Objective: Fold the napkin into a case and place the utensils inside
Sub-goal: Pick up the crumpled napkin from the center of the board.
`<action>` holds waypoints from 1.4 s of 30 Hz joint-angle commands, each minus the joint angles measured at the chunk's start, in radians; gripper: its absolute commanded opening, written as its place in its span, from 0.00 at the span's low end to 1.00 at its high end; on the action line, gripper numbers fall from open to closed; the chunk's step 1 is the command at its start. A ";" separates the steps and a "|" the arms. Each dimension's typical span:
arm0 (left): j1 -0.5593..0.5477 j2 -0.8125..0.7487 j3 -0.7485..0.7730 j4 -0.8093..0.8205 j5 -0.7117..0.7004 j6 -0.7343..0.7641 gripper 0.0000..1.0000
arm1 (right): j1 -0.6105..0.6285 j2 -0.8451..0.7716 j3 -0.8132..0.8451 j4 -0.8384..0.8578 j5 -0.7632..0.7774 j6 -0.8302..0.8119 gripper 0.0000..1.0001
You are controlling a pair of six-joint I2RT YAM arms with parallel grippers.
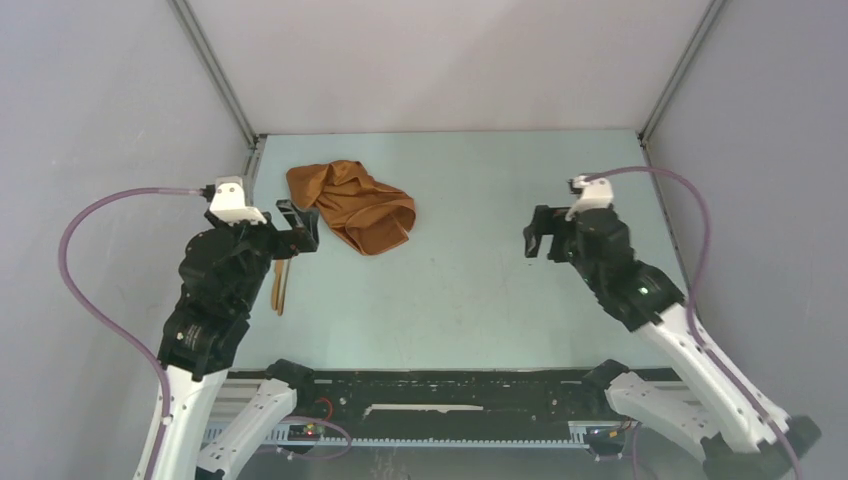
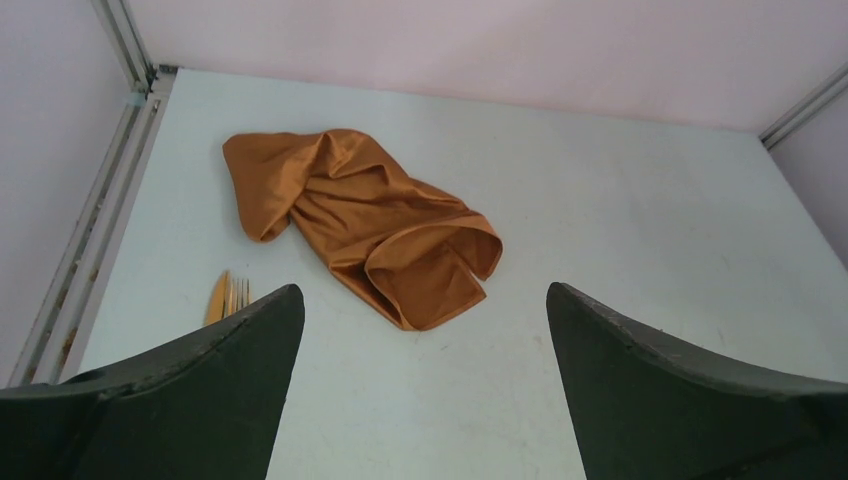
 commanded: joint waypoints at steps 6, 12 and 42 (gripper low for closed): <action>-0.002 -0.009 -0.105 0.091 -0.025 0.030 1.00 | 0.108 0.379 -0.062 0.431 -0.137 0.139 0.99; -0.004 -0.016 -0.171 0.116 -0.045 0.053 1.00 | 0.142 0.727 -0.016 0.757 -0.245 0.337 0.99; -0.018 0.326 -0.435 0.137 0.013 -0.748 0.80 | 0.163 1.436 0.599 0.548 -0.170 0.634 0.50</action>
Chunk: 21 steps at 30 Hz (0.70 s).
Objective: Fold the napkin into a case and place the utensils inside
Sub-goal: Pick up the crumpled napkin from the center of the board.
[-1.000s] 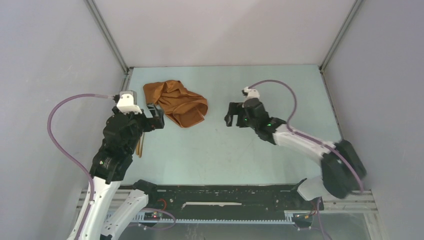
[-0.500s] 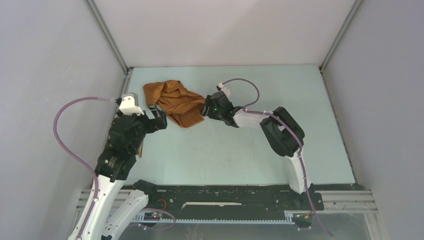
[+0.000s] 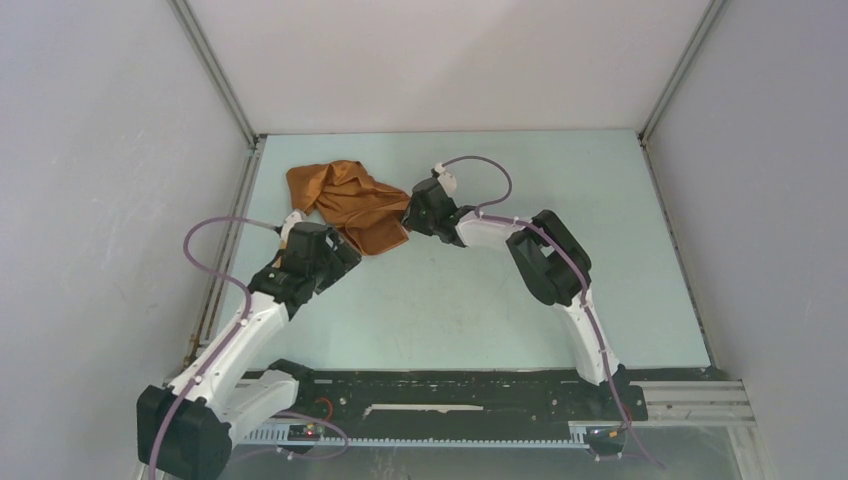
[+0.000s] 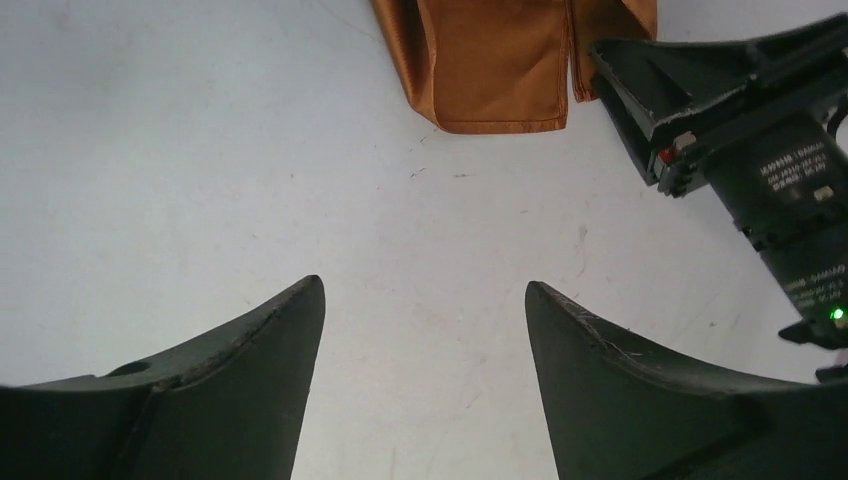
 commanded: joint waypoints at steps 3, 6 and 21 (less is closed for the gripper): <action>-0.011 0.081 -0.002 0.053 -0.009 -0.194 0.79 | -0.014 -0.058 -0.046 -0.059 -0.013 -0.010 0.53; -0.011 0.147 0.008 0.063 -0.009 -0.210 0.77 | -0.035 -0.081 -0.077 -0.075 -0.052 -0.033 0.55; -0.012 0.132 -0.031 0.099 -0.025 -0.171 0.72 | -0.128 -0.143 -0.187 -0.046 -0.313 -0.206 0.67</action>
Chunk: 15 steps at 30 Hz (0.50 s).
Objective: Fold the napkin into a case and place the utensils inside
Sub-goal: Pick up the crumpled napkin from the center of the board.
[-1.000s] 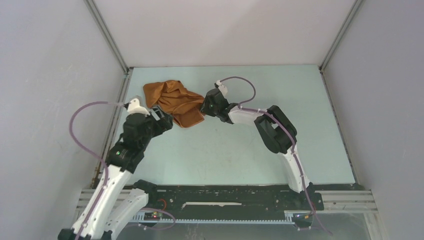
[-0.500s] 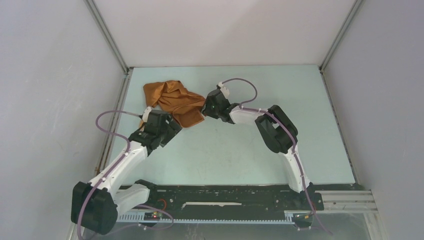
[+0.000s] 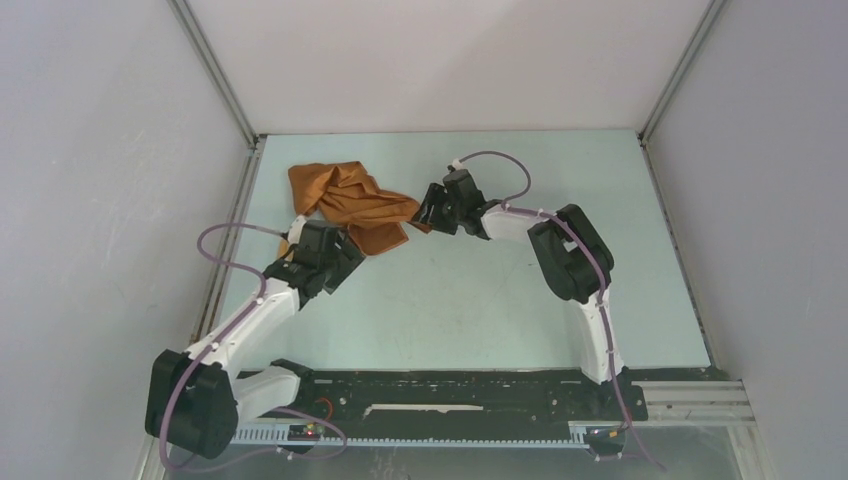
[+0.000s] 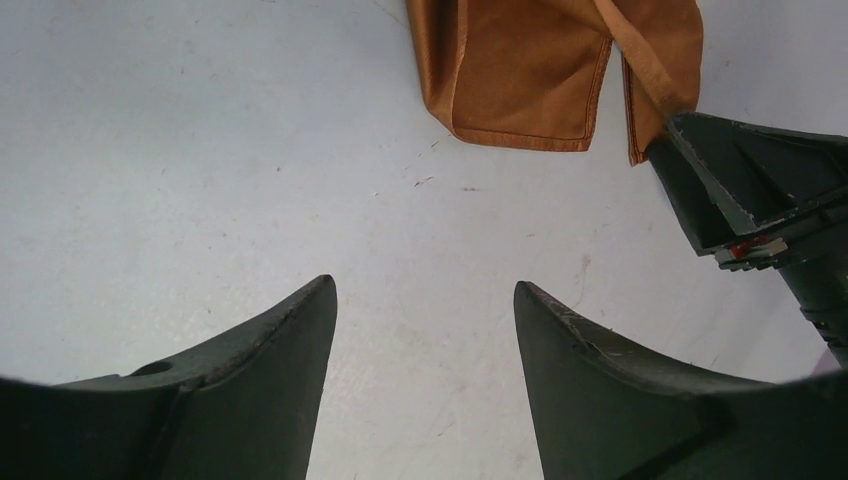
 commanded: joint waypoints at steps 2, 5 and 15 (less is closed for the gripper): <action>-0.006 -0.068 -0.029 0.019 -0.021 0.031 0.72 | -0.037 -0.099 -0.120 -0.016 -0.103 -0.103 0.70; -0.006 -0.102 -0.046 0.035 -0.005 0.061 0.72 | -0.070 -0.121 -0.157 0.046 -0.194 -0.111 0.71; -0.007 -0.190 -0.122 0.179 0.141 0.176 0.80 | -0.088 -0.188 -0.143 -0.195 -0.252 -0.551 0.72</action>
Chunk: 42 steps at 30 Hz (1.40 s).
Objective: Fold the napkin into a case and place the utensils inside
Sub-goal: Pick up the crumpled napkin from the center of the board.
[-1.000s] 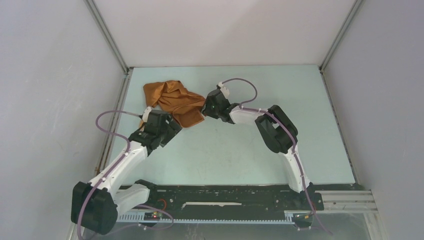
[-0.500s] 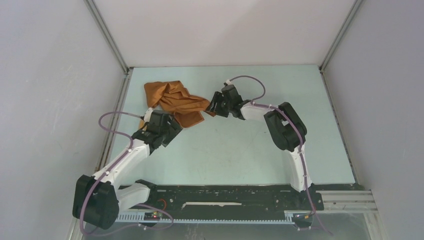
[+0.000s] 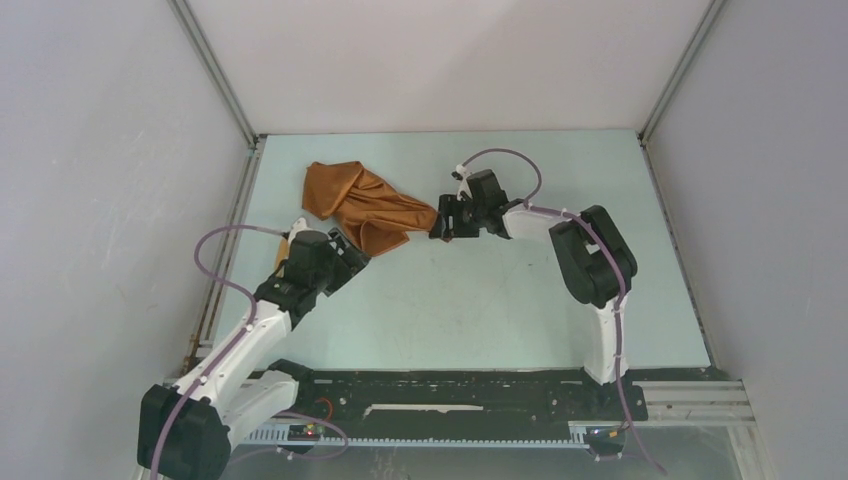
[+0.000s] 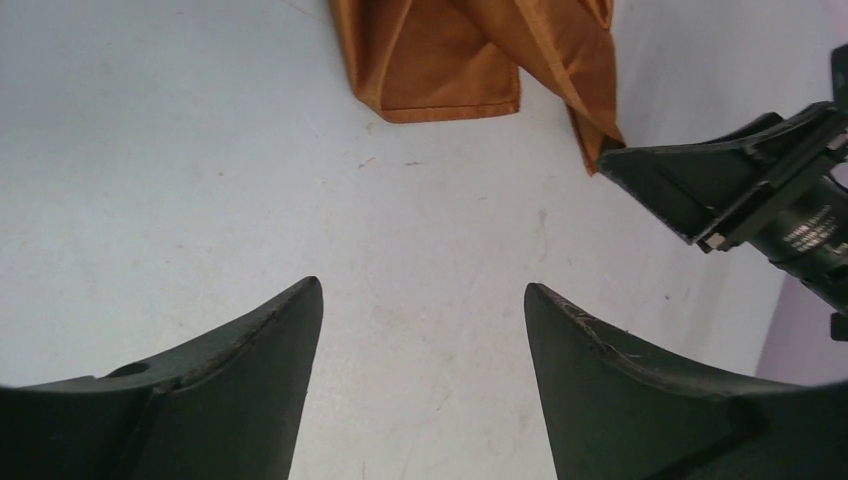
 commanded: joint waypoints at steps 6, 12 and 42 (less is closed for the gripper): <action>-0.004 -0.011 -0.030 0.128 0.113 0.072 0.80 | 0.022 -0.131 -0.013 -0.216 0.096 -0.260 0.72; -0.004 -0.029 -0.048 0.138 0.116 0.083 0.80 | 0.048 -0.218 -0.038 -0.246 0.174 -0.325 0.73; -0.032 0.583 0.269 0.066 -0.181 0.039 0.65 | 0.108 0.023 0.221 -0.286 0.457 -0.205 0.00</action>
